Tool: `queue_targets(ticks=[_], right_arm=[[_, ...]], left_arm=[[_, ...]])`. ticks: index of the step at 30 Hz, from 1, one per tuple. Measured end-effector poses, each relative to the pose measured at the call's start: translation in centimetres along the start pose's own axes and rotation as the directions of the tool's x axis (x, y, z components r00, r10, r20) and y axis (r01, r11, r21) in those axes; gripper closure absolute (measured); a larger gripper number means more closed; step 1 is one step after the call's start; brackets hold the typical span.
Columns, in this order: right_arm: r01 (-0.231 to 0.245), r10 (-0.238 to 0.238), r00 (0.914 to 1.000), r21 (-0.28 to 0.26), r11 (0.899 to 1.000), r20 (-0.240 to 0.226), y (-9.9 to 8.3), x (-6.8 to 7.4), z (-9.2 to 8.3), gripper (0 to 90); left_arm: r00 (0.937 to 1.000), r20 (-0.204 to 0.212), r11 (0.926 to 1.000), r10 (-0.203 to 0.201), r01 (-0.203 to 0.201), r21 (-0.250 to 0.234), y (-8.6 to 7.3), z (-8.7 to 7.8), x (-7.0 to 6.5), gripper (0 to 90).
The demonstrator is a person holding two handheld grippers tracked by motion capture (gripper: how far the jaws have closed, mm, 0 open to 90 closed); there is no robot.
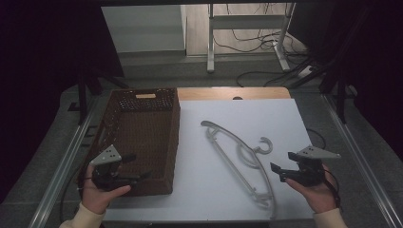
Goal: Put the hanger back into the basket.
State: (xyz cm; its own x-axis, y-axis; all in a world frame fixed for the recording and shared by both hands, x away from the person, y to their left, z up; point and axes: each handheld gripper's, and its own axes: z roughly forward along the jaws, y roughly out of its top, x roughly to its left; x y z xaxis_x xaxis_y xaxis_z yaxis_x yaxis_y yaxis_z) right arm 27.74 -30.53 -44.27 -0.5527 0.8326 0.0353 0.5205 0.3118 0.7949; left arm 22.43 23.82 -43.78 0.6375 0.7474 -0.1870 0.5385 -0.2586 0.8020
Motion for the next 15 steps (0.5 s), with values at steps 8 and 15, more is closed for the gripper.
queue_targets(ticks=[8, 15], right_arm=[[-0.016, 0.016, 0.9998, 0.008, 1.000, -0.011, 0.24, -0.20, -0.24, 21.8], [-0.028, 0.028, 0.9996, 0.017, 0.999, 0.001, 0.57, 0.10, -0.47, 23.6]], left_arm=[[1.0000, 0.006, 1.0000, 0.005, -0.005, 0.001, -0.06, -0.20, -0.08, 16.8], [1.0000, 0.004, 0.9999, -0.005, 0.005, 0.015, -0.45, -0.22, -0.21, 16.9]])
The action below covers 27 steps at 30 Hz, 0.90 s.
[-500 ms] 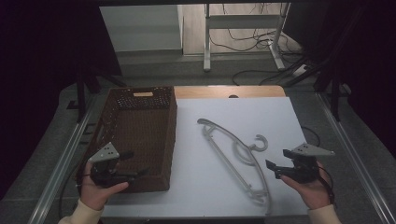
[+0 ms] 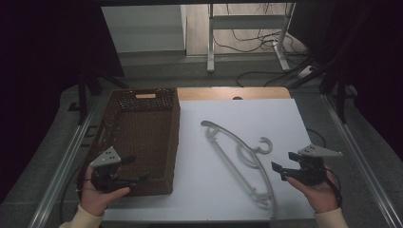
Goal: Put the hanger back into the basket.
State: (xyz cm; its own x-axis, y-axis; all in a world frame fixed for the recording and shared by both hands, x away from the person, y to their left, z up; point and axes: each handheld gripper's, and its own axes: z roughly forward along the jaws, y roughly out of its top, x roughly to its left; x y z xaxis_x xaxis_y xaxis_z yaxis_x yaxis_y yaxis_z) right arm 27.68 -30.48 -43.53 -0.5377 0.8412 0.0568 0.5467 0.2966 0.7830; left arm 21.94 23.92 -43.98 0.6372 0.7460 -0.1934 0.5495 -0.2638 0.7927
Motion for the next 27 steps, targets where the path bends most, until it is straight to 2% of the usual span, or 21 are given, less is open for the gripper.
queue_targets(ticks=[7, 14, 20, 21, 27], right_arm=[[0.004, -0.004, 1.0000, 0.028, 1.000, 0.005, 0.0, -0.2, 0.5, 24.4], [-0.005, 0.004, 1.0000, 0.031, 1.000, 0.003, 0.1, -0.5, 0.6, 24.9], [0.006, -0.007, 0.9999, 0.063, 0.998, 0.014, 0.2, -0.3, 1.1, 24.6], [0.007, -0.009, 0.9998, 0.084, 0.996, 0.016, 0.3, -0.2, 1.5, 24.6], [0.006, -0.008, 0.9998, 0.124, 0.992, 0.018, 1.2, 0.1, 2.7, 25.1]], left_arm=[[1.0000, -0.003, 1.0000, 0.003, -0.003, 0.002, 0.2, 0.1, -0.2, 17.2], [1.0000, -0.008, 0.9999, 0.002, -0.002, 0.011, 0.1, 0.3, -0.1, 17.2], [0.9999, -0.012, 0.9999, -0.005, 0.005, 0.012, 0.1, 0.2, 0.0, 17.4], [0.9999, -0.014, 0.9999, -0.007, 0.007, 0.015, 0.1, 0.2, 0.0, 17.5], [0.9999, -0.010, 1.0000, -0.001, 0.001, 0.009, 0.2, -0.1, 0.0, 17.5]])
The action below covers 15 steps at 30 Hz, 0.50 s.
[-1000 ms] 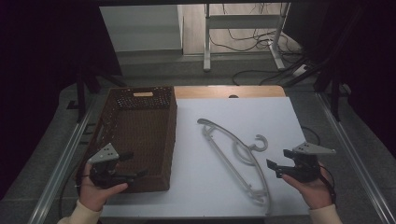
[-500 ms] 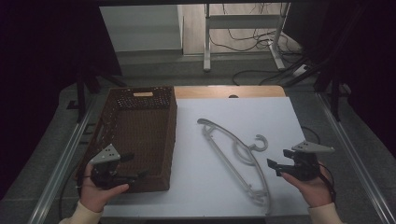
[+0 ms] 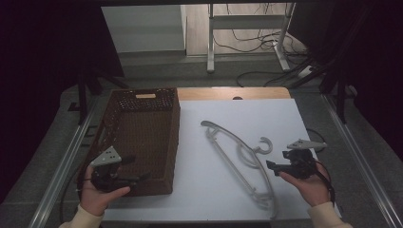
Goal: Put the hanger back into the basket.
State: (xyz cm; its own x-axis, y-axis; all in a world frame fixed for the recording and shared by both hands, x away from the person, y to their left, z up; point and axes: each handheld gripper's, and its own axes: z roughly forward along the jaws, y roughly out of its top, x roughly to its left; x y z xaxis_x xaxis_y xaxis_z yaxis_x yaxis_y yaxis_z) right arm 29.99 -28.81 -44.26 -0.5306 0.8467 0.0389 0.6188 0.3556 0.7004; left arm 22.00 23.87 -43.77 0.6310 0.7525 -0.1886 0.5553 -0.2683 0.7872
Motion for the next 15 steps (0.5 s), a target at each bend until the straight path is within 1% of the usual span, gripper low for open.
queue_targets(ticks=[3, 4, 7, 13, 15], right_arm=[[-0.002, 0.002, 1.0000, 0.009, 1.000, 0.004, 0.3, 0.1, 0.3, 25.0], [-0.015, 0.015, 0.9998, 0.018, 1.000, 0.013, 0.7, 0.1, 0.7, 24.7], [-0.021, 0.020, 0.9997, 0.027, 0.999, 0.016, 1.2, 0.1, 1.2, 25.2], [-0.032, 0.029, 0.9991, 0.085, 0.996, 0.031, 2.2, 0.3, 2.9, 28.1], [-0.025, 0.021, 0.9989, 0.101, 0.995, 0.042, 2.5, 0.4, 3.6, 28.9]], left_arm=[[1.0000, -0.001, 1.0000, -0.003, 0.003, -0.003, 0.0, -0.1, 0.0, 17.5], [1.0000, -0.001, 1.0000, 0.001, -0.001, -0.005, 0.1, -0.2, 0.0, 17.5], [1.0000, 0.002, 1.0000, 0.000, 0.000, -0.009, 0.1, -0.2, 0.0, 17.5], [1.0000, 0.003, 1.0000, 0.001, -0.001, -0.008, 0.1, -0.3, 0.0, 17.5], [1.0000, 0.002, 1.0000, 0.000, 0.000, -0.008, 0.1, -0.3, 0.0, 17.5]])
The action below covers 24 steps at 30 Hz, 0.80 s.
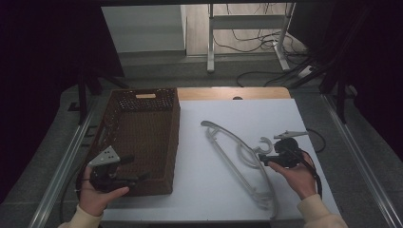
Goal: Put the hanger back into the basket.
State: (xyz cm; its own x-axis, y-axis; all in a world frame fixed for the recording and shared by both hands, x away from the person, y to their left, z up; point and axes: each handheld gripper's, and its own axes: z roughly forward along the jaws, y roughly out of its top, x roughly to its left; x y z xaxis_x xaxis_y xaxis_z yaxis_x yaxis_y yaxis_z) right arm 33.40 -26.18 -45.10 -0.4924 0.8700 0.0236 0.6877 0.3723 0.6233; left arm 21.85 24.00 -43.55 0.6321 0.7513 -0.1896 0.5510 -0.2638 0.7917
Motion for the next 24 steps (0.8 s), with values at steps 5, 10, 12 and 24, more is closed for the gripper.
queue_targets(ticks=[5, 10, 12, 24], right_arm=[[0.006, -0.007, 0.9999, 0.037, 0.999, 0.015, 0.7, 0.2, 1.4, 29.8], [0.008, -0.010, 0.9998, 0.079, 0.997, 0.018, 1.3, 0.5, 2.8, 31.0], [0.009, -0.011, 0.9997, 0.098, 0.995, 0.022, 1.4, 0.5, 3.2, 31.0], [0.003, -0.006, 0.9999, 0.204, 0.979, 0.013, 1.5, 0.6, 5.4, 46.9]], left_arm=[[1.0000, 0.000, 1.0000, -0.004, 0.004, 0.003, -0.1, 0.0, 0.0, 17.4], [1.0000, -0.003, 1.0000, -0.005, 0.005, 0.004, -0.1, -0.1, 0.1, 17.4], [1.0000, -0.004, 1.0000, -0.005, 0.005, 0.004, -0.1, 0.0, 0.1, 17.4], [1.0000, -0.002, 0.9999, -0.001, 0.001, 0.014, -0.1, 0.1, 0.0, 17.4]])
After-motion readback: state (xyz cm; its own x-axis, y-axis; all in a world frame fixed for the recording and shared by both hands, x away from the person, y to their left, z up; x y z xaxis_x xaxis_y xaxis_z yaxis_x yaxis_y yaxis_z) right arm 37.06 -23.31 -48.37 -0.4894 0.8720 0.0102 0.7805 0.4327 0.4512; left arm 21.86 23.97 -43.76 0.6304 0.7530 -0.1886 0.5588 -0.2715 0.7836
